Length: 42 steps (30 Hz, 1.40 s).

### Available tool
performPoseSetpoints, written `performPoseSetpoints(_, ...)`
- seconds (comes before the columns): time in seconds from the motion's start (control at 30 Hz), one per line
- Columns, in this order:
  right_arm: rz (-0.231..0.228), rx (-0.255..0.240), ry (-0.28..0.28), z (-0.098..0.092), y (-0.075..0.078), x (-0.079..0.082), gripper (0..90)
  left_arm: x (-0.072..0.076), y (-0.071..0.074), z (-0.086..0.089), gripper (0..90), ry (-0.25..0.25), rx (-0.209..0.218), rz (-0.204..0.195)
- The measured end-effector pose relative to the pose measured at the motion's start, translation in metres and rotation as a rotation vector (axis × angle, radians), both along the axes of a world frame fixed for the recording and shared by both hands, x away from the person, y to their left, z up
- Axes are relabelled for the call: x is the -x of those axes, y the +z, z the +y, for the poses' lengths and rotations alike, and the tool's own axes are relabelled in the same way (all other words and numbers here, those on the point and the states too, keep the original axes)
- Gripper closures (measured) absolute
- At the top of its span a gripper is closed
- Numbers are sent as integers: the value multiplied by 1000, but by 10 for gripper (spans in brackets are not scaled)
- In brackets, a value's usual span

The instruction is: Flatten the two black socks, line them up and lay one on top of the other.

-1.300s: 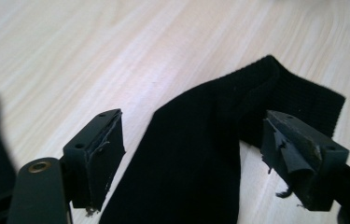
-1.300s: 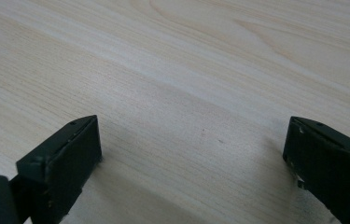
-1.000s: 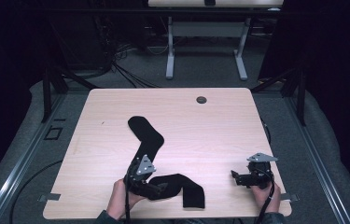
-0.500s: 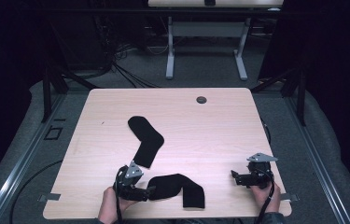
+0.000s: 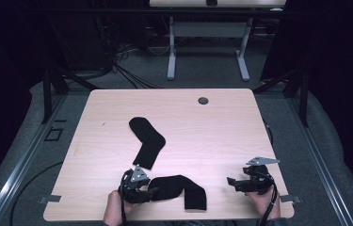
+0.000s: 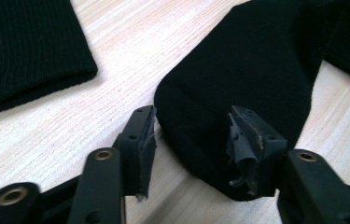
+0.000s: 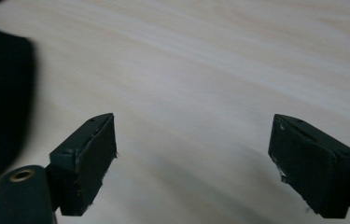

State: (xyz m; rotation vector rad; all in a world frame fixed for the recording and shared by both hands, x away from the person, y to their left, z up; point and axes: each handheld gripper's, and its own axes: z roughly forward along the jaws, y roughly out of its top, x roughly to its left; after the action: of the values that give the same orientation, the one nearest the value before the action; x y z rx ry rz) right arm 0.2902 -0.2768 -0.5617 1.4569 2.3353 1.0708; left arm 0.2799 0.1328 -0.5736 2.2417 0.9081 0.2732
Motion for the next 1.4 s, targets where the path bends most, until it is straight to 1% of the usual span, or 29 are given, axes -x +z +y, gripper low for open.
performPoseSetpoints(0.03, 18, -3, 9, 8, 3, 4, 198, 0, 0, 0, 542, -3, 3, 1)
performPoseSetpoints(0.07, 47, -3, 39, 16, 6, 8, 204, 1, -1, 0, 558, -4, 5, 4)
performPoseSetpoints(0.1, 67, 2, 65, 25, 8, 12, 232, 1, -1, 0, 565, 5, 10, 5)
performPoseSetpoints(0.13, 93, 11, 82, 34, 8, 15, 244, 2, -2, 0, 568, 7, 9, 3)
performPoseSetpoints(0.17, 107, 12, 104, 42, 8, 19, 245, 3, -1, 0, 572, 3, 0, -1)
performPoseSetpoints(0.23, 141, 0, 142, 55, 6, 24, 278, 5, -2, -1, 590, 9, 2, -5)
performPoseSetpoints(0.3, 149, 16, 168, 66, 4, 28, 291, 6, -3, -1, 616, 13, 14, -8)
performPoseSetpoints(0.37, 163, 13, 184, 73, 4, 29, 318, 6, -3, -1, 631, 18, 18, -3)
performPoseSetpoints(0.43, 173, 7, 187, 78, 4, 30, 353, 5, -3, 0, 659, 18, 23, 0)
performPoseSetpoints(0.47, 172, 9, 187, 80, 4, 31, 359, 5, -3, 0, 669, 18, 27, 0)
performPoseSetpoints(0.5, 183, 22, 189, 82, 4, 31, 380, 5, -3, 0, 679, 22, 35, 2)
performPoseSetpoints(0.53, 180, 22, 184, 84, 3, 31, 411, 6, -4, 1, 682, 21, 34, -3)
performPoseSetpoints(0.57, 181, 20, 190, 85, 2, 32, 423, 7, -4, 0, 686, 26, 39, -10)
performPoseSetpoints(0.6, 181, 27, 181, 86, 2, 33, 440, 8, -5, 1, 697, 19, 39, -16)
performPoseSetpoints(0.63, 178, 32, 186, 88, 2, 33, 466, 9, -6, 1, 706, 28, 55, -15)
performPoseSetpoints(0.77, 182, 55, 194, 94, 0, 34, 546, 11, -10, 6, 727, 28, 91, -41)
performPoseSetpoints(0.8, 178, 62, 195, 96, 0, 34, 570, 12, -11, 7, 739, 35, 108, -37)
performPoseSetpoints(0.87, 170, 67, 193, 99, -1, 35, 634, 13, -13, 9, 768, 36, 131, -41)
performPoseSetpoints(0.9, 167, 81, 193, 100, 0, 34, 669, 13, -14, 9, 786, 37, 145, -40)
performPoseSetpoints(0.93, 172, 79, 198, 101, -1, 34, 717, 13, -15, 10, 798, 37, 154, -41)
performPoseSetpoints(0.97, 163, 90, 200, 102, -1, 34, 750, 13, -16, 11, 812, 39, 168, -37)
performPoseSetpoints(1.0, 158, 82, 197, 103, -2, 33, 788, 13, -17, 12, 823, 39, 179, -30)
performPoseSetpoints(1.07, 161, 88, 203, 104, -2, 32, 839, 13, -17, 13, 836, 40, 183, -29)
performPoseSetpoints(1.13, 167, 91, 208, 103, -2, 31, 864, 12, -17, 13, 844, 40, 187, -27)
performPoseSetpoints(1.23, 157, 115, 213, 103, 0, 30, 876, 13, -17, 12, 849, 43, 176, -33)
performPoseSetpoints(1.27, 143, 137, 207, 103, 1, 31, 877, 12, -17, 13, 851, 38, 184, -28)
performPoseSetpoints(1.3, 129, 140, 199, 103, 0, 30, 878, 11, -17, 14, 852, 43, 191, -21)
performPoseSetpoints(1.33, 126, 160, 204, 102, 2, 29, 878, 10, -17, 15, 854, 39, 201, -10)
performPoseSetpoints(1.4, 94, 202, 201, 98, 6, 25, 878, 10, -18, 15, 855, 40, 205, -7)
